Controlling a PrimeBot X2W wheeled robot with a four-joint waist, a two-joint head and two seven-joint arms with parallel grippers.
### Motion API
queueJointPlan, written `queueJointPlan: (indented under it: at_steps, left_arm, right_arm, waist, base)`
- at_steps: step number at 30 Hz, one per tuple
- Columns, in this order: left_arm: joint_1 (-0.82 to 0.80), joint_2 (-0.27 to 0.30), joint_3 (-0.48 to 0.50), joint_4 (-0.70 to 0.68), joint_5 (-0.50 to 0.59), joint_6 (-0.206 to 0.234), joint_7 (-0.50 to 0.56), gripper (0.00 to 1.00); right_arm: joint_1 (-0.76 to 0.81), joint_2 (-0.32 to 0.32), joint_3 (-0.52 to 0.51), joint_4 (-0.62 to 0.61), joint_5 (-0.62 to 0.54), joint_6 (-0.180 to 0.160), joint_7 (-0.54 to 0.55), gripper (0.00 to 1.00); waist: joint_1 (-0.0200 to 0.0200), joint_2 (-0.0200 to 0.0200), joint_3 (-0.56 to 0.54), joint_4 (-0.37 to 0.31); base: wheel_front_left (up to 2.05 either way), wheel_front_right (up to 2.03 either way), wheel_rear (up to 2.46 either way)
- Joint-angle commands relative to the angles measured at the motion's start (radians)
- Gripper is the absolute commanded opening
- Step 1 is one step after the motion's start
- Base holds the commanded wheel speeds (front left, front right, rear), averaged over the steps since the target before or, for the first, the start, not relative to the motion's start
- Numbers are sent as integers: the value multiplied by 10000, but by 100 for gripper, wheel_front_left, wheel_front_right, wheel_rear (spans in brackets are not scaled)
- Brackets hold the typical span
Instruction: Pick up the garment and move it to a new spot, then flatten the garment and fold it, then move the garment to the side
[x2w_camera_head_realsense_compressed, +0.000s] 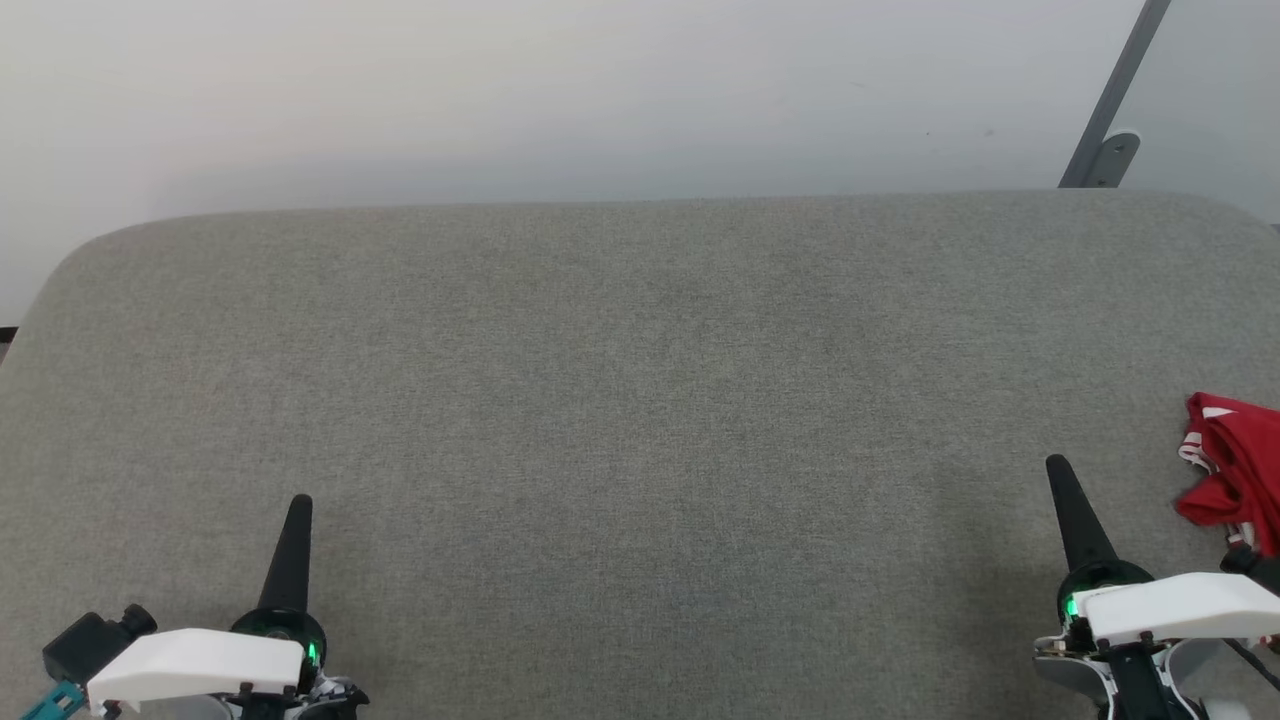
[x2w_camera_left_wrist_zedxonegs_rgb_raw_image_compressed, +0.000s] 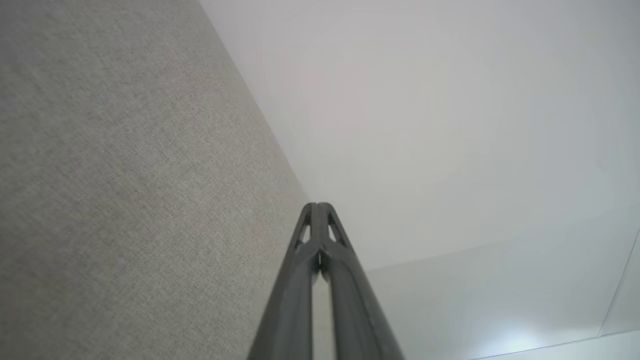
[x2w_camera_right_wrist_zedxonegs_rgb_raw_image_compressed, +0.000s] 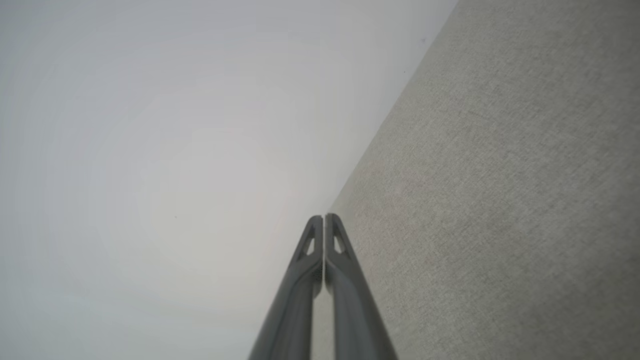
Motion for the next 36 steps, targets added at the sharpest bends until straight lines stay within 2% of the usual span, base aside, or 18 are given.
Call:
queueJointPlan:
  at_steps: [1,36]
  left_arm:
    - [-256,1,82,-37,-139,12,51,0]
    - [-736,-393,426,359,-2400,19,863,0]
  right_arm:
    - [-171,-4,-28,-24,186,1,67,0]
    - [-411,17,-55,261,3006,1,583,0]
  waist:
    - [0,-1,-3,-2]
    - [0,-1,-182,-119]
  base:
    - [0,0,0]
    - [0,0,0]
